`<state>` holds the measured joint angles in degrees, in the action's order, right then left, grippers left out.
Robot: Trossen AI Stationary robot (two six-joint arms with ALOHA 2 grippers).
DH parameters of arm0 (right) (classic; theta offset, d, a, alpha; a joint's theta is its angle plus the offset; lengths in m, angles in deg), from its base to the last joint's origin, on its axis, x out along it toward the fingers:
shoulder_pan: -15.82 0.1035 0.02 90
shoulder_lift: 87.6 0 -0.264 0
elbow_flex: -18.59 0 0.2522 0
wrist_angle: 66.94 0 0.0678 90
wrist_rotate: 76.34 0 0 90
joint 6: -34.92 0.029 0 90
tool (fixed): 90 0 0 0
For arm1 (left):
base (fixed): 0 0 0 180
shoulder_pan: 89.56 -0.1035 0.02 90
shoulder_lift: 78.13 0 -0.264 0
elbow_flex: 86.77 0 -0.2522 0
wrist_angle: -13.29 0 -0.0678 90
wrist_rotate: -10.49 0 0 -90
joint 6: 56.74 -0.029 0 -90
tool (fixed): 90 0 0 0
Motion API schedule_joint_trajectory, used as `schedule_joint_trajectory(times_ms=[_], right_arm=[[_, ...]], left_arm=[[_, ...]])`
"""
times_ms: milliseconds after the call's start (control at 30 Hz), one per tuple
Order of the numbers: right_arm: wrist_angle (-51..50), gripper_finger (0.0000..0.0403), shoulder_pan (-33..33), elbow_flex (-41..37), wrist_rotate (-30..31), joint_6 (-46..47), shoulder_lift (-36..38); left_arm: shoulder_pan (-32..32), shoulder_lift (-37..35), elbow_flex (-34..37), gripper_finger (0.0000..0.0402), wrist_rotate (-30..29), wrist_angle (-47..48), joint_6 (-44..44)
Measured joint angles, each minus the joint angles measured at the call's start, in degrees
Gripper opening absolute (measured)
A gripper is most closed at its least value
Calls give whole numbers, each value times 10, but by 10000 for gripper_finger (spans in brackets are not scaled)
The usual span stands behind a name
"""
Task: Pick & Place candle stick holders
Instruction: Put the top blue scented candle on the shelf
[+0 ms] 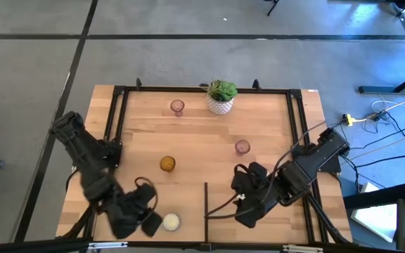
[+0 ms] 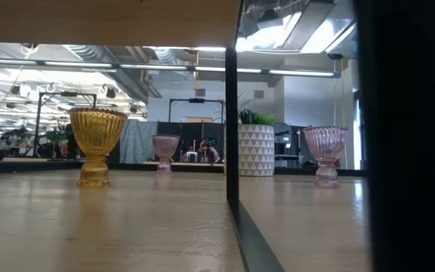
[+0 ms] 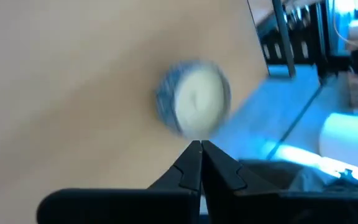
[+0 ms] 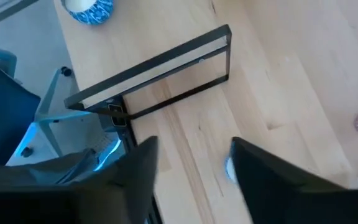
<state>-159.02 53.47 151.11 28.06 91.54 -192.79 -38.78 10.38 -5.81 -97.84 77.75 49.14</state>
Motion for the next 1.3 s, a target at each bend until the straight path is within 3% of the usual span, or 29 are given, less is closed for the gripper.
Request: schedule_joint_trajectory(times_ms=[200, 267, 367, 433, 533, 600, 733, 833, 933, 1067, 1200, 1300], right_arm=[[-20, 37, 1, -2, -9, -9, -3], [-24, 11, -2, -7, -9, -16, -5], [-23, 5, -13, -20, -18, -18, -7], [-23, 4, -23, -28, -33, -17, -6], [-20, 3, -33, -39, -52, 0, -6], [-13, 3, -35, -47, -51, -1, -6], [-15, 2, -35, -54, -37, -1, -6], [-35, 2, -31, -54, -33, 17, -6], [-68, 1, -16, -54, -13, 50, -5], [-105, 1, 10, -54, 11, 98, -5], [-117, 1, 39, -55, 41, 115, -3], [-117, 1, 60, -55, 77, 111, 6]], left_arm=[[74, 11, -4, 2, 12, -56, 27], [86, 15, -3, 1, 33, -90, 49], [88, 14, -3, 2, 37, -145, 57], [76, 7, -3, 3, -1, -201, 26], [38, 2, -3, 2, -77, -297, -63], [5, 8, -3, 2, -91, -363, -146], [-60, 33, -3, 8, -68, -550, -306], [-99, 62, -3, 10, 25, -665, -431], [-123, 82, -34, 2, 79, -577, -431], [-131, 118, -150, 2, 123, -282, -460], [-115, 150, -273, 2, 54, -40, -497], [-113, 164, -312, 2, 9, 37, -516]])
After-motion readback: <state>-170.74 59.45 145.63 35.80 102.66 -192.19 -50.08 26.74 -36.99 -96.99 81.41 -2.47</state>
